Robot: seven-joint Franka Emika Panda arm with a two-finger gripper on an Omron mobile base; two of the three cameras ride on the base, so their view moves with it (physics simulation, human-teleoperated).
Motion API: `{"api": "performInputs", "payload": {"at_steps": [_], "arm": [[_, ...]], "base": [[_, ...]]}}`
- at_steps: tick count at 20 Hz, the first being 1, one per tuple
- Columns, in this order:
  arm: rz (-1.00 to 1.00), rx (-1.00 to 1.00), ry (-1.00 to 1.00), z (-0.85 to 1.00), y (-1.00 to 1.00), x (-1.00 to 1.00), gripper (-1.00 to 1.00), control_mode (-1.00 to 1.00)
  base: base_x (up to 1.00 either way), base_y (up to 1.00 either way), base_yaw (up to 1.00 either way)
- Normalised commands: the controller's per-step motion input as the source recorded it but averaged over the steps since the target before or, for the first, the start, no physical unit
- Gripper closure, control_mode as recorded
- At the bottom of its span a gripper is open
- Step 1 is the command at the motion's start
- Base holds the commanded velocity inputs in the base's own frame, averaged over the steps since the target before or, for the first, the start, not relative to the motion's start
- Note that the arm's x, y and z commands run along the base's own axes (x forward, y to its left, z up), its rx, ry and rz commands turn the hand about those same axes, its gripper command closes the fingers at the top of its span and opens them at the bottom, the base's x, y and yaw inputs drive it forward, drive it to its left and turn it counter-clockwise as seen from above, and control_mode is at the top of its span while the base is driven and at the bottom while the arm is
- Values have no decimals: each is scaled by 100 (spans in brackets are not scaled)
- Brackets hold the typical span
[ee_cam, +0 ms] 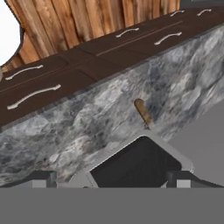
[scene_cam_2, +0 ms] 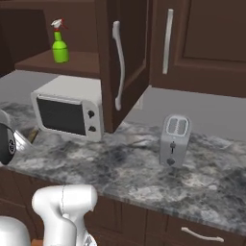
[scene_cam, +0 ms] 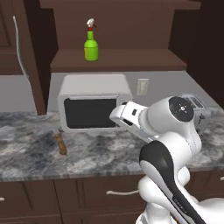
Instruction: Move the cutting board and knife to the sink. Then move spray from the cabinet to the counter.
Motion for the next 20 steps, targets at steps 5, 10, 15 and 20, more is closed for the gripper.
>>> {"api": "performInputs", "payload": {"at_steps": [5, 10, 15, 20], "arm": [[0, 0, 0, 0, 0, 0, -100, 100], [0, 0, 0, 0, 0, 0, -100, 100], [5, 0, 0, -1, 4, 0, -100, -100], [47, -3, 0, -32, 30, 0, -100, -100]], "base": [[85, 44, 1], [49, 66, 1], [0, 3, 2], [0, 0, 0]]}}
